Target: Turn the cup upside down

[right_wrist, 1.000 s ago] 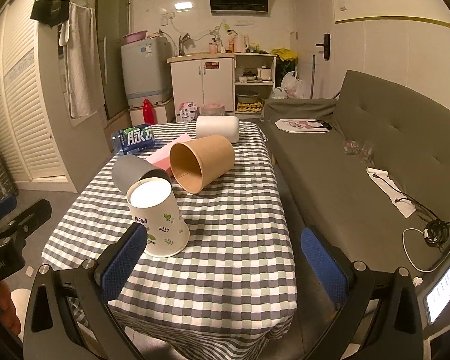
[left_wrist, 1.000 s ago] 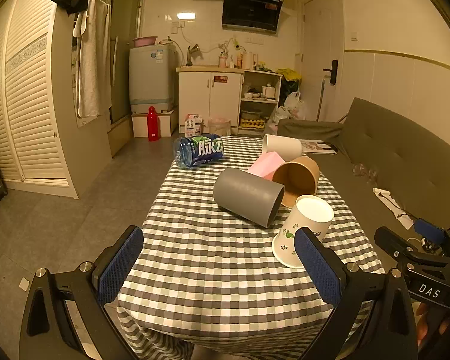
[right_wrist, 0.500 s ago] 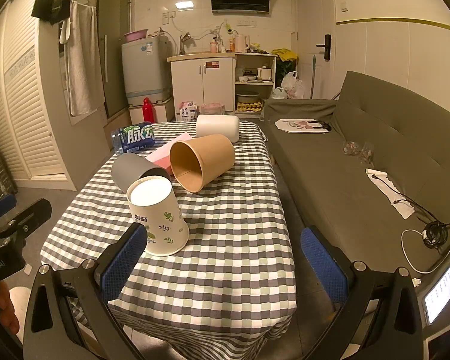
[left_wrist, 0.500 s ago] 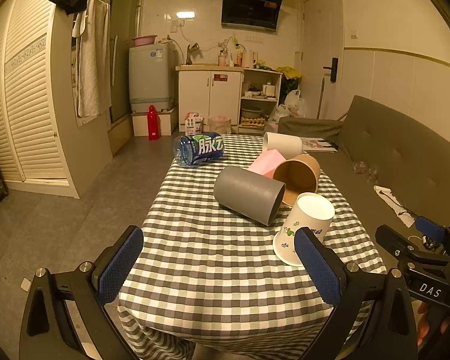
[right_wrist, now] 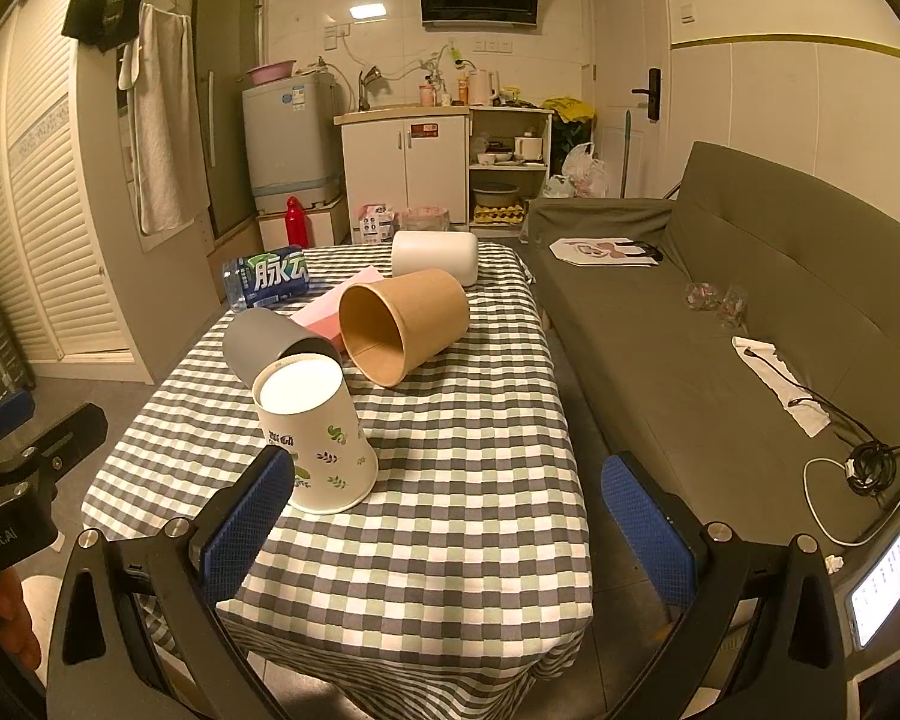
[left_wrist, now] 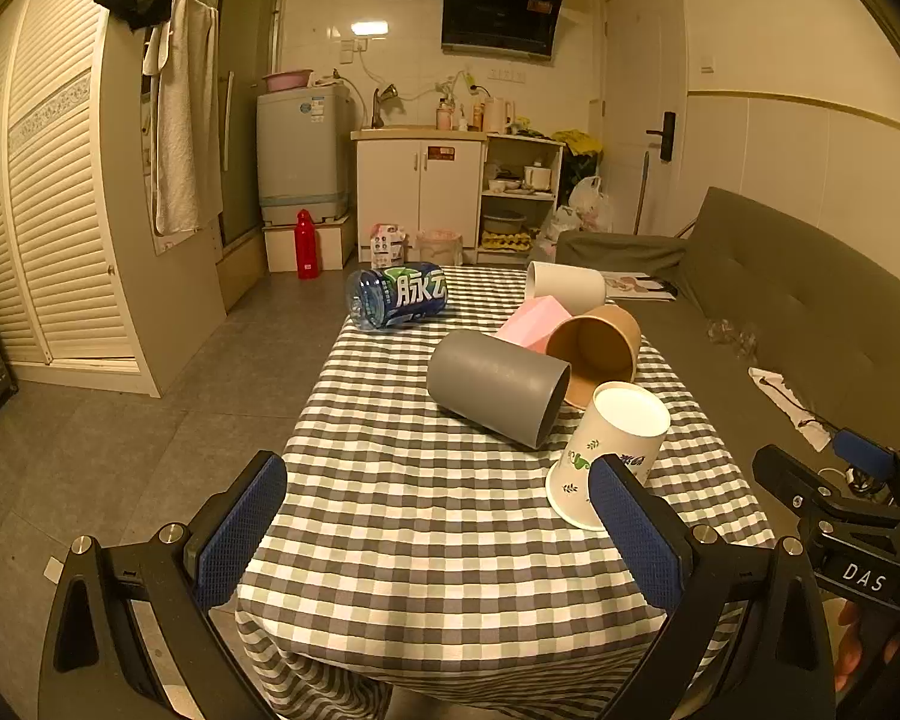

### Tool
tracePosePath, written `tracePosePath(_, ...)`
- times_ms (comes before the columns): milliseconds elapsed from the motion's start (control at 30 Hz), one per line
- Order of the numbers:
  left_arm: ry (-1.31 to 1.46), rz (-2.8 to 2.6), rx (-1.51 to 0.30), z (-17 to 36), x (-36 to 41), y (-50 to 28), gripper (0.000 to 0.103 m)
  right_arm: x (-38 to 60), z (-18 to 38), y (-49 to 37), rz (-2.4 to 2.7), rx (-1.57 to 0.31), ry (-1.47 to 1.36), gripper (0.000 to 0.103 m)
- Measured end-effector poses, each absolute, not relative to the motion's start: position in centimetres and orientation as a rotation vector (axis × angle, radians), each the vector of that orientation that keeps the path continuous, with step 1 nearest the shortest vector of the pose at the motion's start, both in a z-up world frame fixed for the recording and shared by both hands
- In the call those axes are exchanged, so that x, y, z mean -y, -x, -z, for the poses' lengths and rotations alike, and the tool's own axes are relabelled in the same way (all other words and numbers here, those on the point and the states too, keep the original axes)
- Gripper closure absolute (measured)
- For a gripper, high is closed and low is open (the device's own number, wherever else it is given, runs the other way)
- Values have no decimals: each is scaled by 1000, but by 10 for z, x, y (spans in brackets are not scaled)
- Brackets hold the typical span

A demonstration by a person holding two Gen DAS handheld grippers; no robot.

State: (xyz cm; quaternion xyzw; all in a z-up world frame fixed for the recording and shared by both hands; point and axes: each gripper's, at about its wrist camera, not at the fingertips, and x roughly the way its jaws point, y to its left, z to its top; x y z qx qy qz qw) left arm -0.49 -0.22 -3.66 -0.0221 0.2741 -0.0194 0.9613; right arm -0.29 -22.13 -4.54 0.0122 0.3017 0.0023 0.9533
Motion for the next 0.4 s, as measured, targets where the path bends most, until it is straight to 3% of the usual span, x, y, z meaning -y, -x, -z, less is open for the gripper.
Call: tracePosePath(400, 37, 44, -564, 44, 1, 6, 0, 223, 45, 2, -5, -622, -21, 0)
